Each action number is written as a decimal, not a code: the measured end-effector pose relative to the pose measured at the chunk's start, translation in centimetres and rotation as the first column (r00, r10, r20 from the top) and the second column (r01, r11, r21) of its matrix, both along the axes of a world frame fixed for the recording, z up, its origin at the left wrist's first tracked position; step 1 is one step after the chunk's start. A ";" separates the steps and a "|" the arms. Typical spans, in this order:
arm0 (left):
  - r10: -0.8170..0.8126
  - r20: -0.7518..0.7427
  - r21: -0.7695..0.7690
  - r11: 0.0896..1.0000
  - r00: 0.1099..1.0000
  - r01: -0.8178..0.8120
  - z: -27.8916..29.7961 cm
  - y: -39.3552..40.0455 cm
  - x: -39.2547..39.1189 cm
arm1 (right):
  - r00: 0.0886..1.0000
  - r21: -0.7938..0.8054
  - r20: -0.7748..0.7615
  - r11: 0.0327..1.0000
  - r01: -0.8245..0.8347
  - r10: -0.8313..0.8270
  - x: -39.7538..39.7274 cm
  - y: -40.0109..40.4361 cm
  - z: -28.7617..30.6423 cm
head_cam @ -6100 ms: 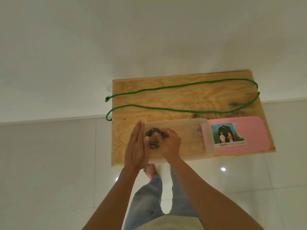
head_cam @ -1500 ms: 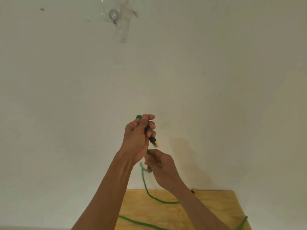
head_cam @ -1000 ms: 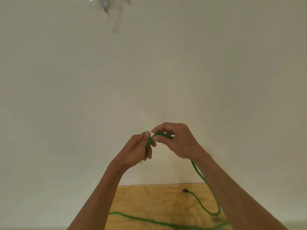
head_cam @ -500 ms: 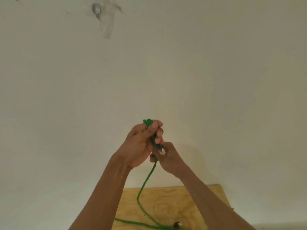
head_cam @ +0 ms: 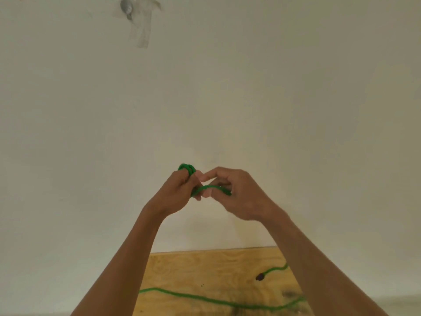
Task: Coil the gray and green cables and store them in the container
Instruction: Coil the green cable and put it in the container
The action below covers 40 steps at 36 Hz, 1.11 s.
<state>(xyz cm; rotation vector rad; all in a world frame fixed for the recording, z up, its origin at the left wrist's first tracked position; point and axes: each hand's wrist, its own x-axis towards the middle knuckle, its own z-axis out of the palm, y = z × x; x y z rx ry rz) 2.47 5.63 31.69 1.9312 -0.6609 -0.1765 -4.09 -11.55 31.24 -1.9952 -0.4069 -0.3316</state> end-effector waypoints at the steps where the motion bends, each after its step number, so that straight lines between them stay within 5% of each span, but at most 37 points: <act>1: -0.029 -0.068 -0.007 1.000 0.997 0.028 -0.2 0.0 -0.5 | 0.999 -0.039 0.038 0.999 0.004 -0.002 0.2 -0.3 0.7; 4: -0.131 -0.286 -0.090 0.990 0.949 0.110 -0.9 -0.3 -1.9 | 0.992 -0.076 0.122 0.996 0.048 -0.039 1.4 -1.2 2.1; 7: -0.303 -0.469 -0.347 0.927 0.830 0.142 -1.0 -1.2 -3.8 | 0.995 0.138 0.087 0.990 0.030 -0.042 2.8 -2.2 2.4; 15: -0.476 -0.306 -0.664 0.728 0.824 0.173 0.3 -3.5 -4.9 | 0.980 0.575 -0.102 0.814 -0.081 0.169 2.7 -1.0 -2.7; 20: -0.364 -0.227 -0.590 0.789 0.903 0.170 1.7 -3.5 -2.7 | 0.968 0.425 -0.250 0.902 0.079 0.033 0.9 1.4 -6.4; 24: -0.187 -0.175 -0.492 0.867 0.967 0.079 2.5 -2.5 -0.6 | 0.959 0.453 -0.275 0.889 0.072 0.063 -0.2 2.2 -7.2; 30: 0.041 0.115 -0.052 0.998 0.992 -0.035 1.0 -0.7 1.4 | 0.993 0.093 -0.084 0.991 0.093 -0.086 -1.0 1.4 -4.2; 35: -0.094 -0.118 0.034 0.995 0.989 0.098 -0.9 0.2 -0.5 | 0.991 -0.122 0.089 0.987 0.108 -0.097 -0.3 -0.6 0.1; 40: -0.309 -0.465 -0.278 0.941 0.830 0.194 -1.3 -1.0 -4.3 | 0.998 0.108 0.059 0.994 -0.003 -0.003 1.8 -2.0 1.6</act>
